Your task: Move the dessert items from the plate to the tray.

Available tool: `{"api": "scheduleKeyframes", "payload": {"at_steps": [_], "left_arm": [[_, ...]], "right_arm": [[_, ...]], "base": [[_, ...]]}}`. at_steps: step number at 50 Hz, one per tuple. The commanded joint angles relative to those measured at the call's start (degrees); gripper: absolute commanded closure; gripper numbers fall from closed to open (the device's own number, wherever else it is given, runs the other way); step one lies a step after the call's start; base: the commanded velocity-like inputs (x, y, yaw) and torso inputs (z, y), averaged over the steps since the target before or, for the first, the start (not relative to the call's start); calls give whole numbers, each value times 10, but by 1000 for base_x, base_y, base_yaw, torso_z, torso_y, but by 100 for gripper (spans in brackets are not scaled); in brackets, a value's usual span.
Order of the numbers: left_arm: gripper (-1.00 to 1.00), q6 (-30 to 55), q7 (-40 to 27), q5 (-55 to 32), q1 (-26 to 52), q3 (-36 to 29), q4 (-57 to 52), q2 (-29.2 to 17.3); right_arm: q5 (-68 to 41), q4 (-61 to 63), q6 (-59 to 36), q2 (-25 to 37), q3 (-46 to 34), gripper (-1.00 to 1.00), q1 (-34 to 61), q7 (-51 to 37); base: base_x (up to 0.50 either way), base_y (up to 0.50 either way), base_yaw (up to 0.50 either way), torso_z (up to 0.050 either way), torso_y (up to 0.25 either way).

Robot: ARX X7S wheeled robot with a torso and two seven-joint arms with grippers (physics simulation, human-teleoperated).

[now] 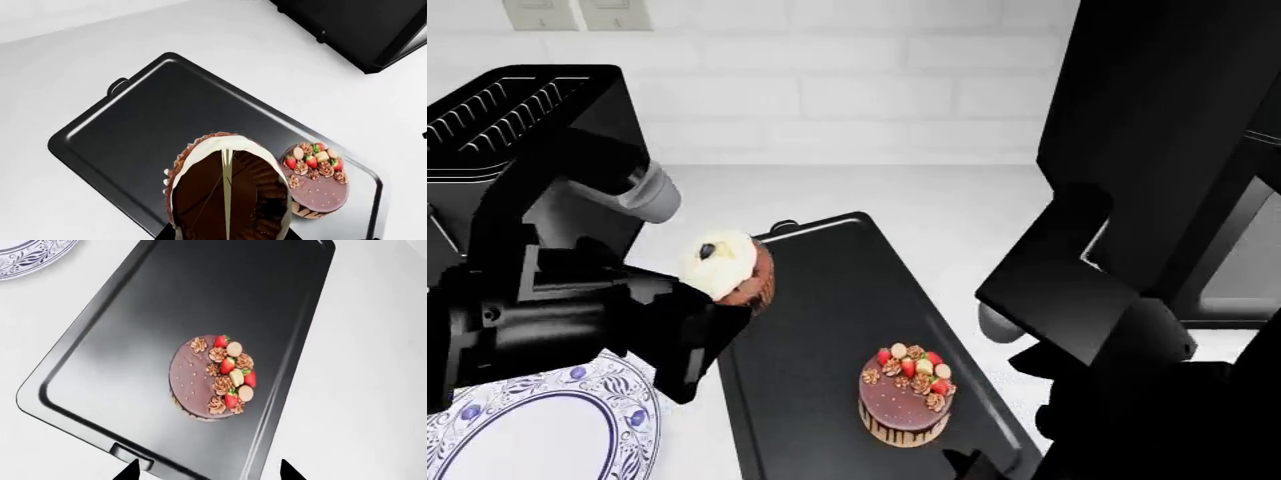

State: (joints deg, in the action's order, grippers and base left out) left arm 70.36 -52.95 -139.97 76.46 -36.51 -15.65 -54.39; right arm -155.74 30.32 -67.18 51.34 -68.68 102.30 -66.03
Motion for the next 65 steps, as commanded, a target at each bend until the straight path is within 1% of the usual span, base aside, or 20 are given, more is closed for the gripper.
{"api": "scheduleKeyframes", "payload": {"at_steps": [1, 7, 11, 17, 25, 31, 36, 47, 65], "left_arm": [[100, 59, -13, 34, 102, -77, 152, 108], [100, 91, 14, 101, 117, -96, 222, 163], [100, 104, 32, 139, 119, -105, 253, 190], [100, 116, 69, 202, 115, -115, 292, 224], [100, 118, 141, 298, 100, -124, 331, 250], [100, 112, 172, 331, 88, -134, 340, 259], [100, 106, 184, 342, 74, -139, 335, 257], [100, 98, 184, 335, 52, -145, 320, 249], [100, 93, 193, 339, 53, -157, 324, 250]], "right_arm": [[-32, 69, 30, 55, 28, -100, 30, -9], [-37, 78, 32, 69, 38, -100, 40, -7], [-37, 78, 28, 79, 44, -100, 43, -3], [-40, 86, 25, 89, 48, -100, 49, -1], [-49, 95, 23, 103, 52, -100, 61, -4], [-48, 91, 18, 109, 55, -100, 64, -1], [-46, 90, 17, 110, 55, -100, 67, -2], [-40, 90, 16, 109, 51, -100, 66, -2], [-38, 93, 18, 111, 47, -100, 70, -5]], "base": [[0, 0, 0, 0, 0], [0, 0, 0, 0, 0], [0, 0, 0, 0, 0], [0, 0, 0, 0, 0], [0, 0, 0, 0, 0], [0, 0, 0, 0, 0], [0, 0, 0, 0, 0], [0, 0, 0, 0, 1], [0, 0, 0, 0, 0]]}}
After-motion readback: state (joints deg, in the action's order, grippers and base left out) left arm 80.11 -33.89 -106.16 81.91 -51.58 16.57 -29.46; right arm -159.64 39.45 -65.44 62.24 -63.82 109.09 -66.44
